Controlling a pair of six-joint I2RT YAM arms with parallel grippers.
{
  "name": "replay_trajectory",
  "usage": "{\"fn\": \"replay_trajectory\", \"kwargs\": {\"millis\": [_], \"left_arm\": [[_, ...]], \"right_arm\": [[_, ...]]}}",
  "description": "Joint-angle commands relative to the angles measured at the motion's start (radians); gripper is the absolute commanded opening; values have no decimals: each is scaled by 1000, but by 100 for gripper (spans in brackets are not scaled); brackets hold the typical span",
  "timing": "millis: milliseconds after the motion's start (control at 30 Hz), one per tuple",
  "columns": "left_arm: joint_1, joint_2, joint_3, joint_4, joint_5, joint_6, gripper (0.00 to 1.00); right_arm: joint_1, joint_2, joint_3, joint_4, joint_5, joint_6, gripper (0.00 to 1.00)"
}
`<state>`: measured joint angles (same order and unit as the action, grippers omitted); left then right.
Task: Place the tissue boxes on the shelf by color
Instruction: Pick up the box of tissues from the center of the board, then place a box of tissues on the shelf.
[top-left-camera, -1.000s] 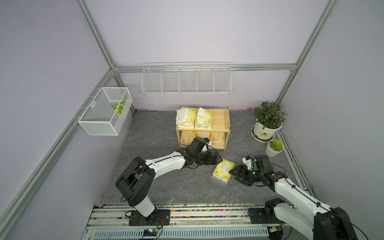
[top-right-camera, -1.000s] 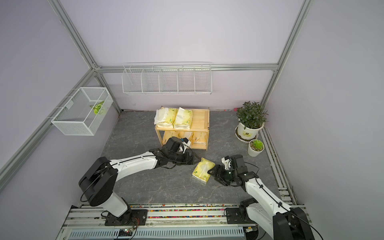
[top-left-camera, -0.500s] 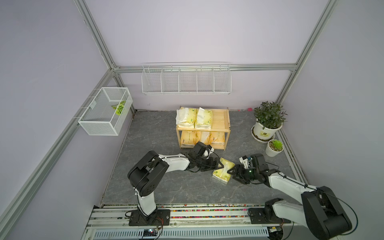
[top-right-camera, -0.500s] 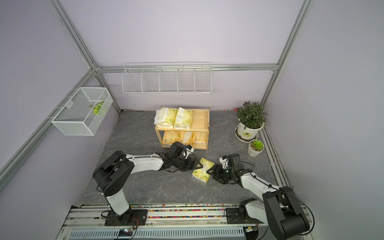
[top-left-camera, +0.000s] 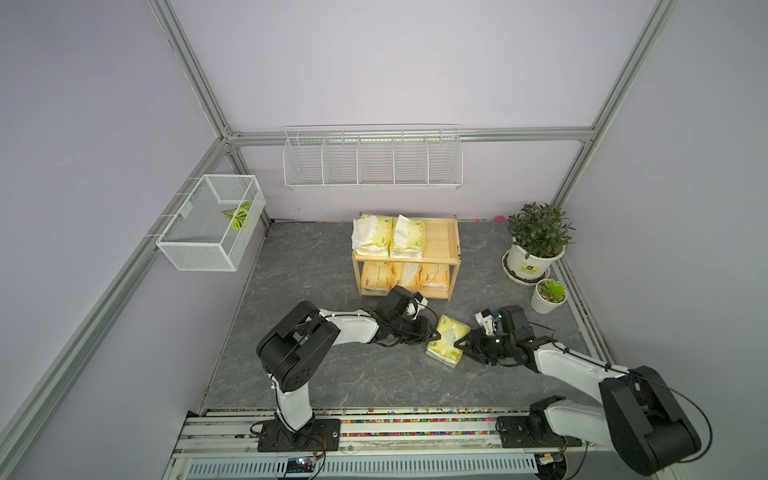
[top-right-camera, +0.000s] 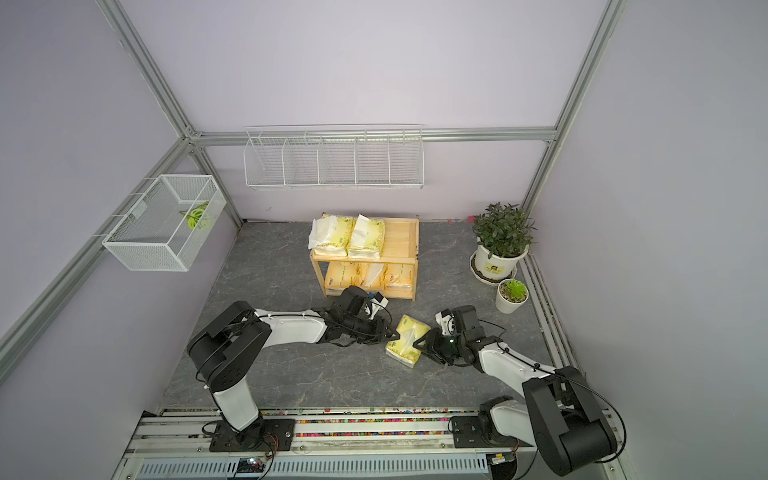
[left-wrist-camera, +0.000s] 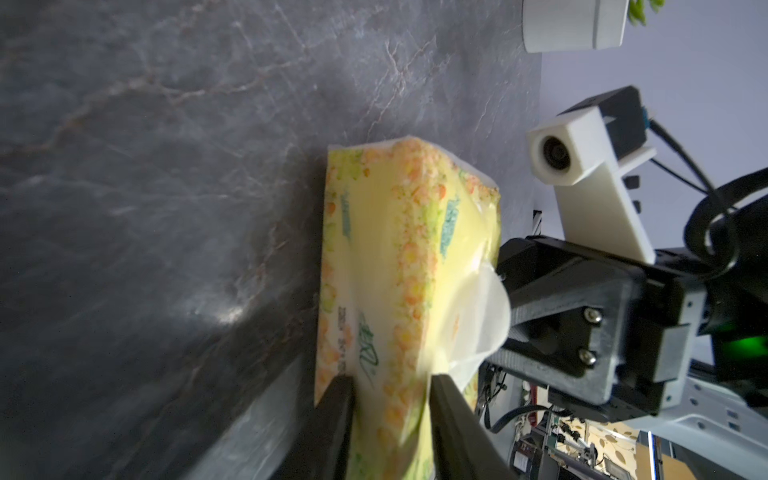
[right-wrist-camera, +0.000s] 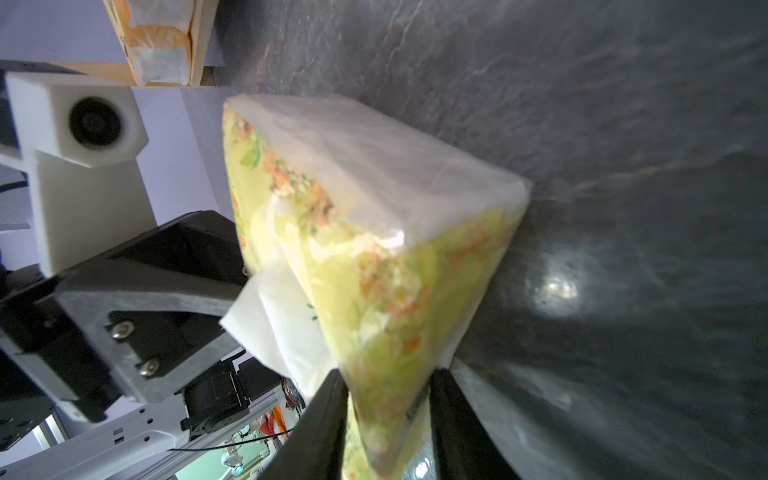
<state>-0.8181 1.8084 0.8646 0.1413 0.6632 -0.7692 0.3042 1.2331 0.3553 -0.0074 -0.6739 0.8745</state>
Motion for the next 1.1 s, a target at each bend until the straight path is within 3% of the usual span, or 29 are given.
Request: {"fn": "replay_trajectory", "kwargs": {"millis": [0, 500, 800, 1067], "left_arm": [[-2, 16, -2, 21, 19, 5, 36], [-42, -151, 63, -85, -2, 11, 36], [-42, -281, 140, -190, -55, 27, 37], [-39, -294, 300, -291, -94, 66, 39]], "right_arm": [[12, -13, 22, 2, 0, -5, 34], [42, -276, 149, -222, 7, 14, 30], [44, -332, 249, -265, 7, 37, 28], [43, -272, 442, -305, 23, 17, 26]]}}
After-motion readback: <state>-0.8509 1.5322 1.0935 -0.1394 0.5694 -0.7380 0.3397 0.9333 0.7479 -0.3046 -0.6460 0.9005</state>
